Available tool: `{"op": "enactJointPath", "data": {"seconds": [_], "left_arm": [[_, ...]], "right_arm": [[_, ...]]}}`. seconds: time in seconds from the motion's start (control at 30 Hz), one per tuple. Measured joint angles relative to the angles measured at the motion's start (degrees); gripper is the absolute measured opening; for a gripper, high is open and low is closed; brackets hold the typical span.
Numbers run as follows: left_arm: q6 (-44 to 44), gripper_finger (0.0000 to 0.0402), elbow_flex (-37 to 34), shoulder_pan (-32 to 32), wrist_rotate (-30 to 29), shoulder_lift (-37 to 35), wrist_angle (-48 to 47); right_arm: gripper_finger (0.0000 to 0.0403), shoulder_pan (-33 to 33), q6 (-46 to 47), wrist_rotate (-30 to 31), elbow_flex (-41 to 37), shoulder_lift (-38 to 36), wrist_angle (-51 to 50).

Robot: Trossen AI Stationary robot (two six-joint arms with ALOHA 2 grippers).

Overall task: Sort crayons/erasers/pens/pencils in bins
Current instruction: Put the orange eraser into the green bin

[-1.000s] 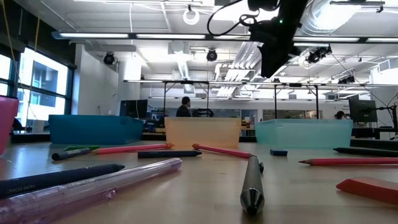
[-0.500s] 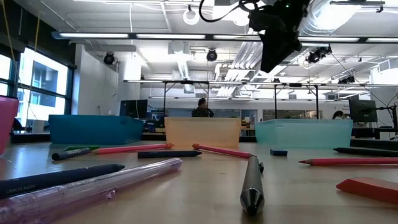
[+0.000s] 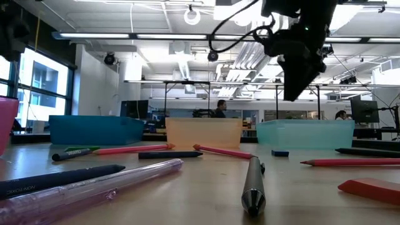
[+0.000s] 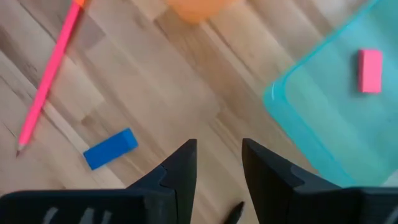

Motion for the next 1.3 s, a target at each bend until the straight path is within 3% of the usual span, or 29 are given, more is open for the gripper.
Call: {"op": "enactJointPath", "data": {"seconds": [0.2,0.37,0.57,0.73,0.9,1.03,1.3], "left_arm": [[10.23,0.0117,0.02,8.49,-5.39,-3.18,-0.32],[18.84,0.0117,0.04,16.95,-6.89,-3.46,-0.3],[28.39,0.0117,0.04,26.23,-6.51,-3.46,-0.09],[35.38,0.0117,0.04,32.57,-5.27,-3.46,0.01],[38.33,0.0117,0.04,37.31,-4.09,-3.46,0.98],[38.92,0.0117,0.04,39.58,0.34,-3.46,1.89],[35.73,0.0117,0.04,40.32,3.91,-3.44,1.86]], "right_arm": [[0.0168,2.15,4.81,-2.06,-3.07,-0.02,1.99],[0.0201,4.99,12.35,-7.53,-3.42,-0.02,4.68],[0.0204,11.06,18.16,-8.35,-3.42,-0.02,13.37],[0.0204,16.25,22.81,-5.53,-3.42,-0.02,20.14],[0.0203,19.99,24.19,-3.94,-3.36,-0.02,27.62],[0.0203,22.43,23.24,-1.35,-0.67,-0.01,28.91],[0.0203,26.09,20.52,2.47,8.46,1.96,17.97]]}}
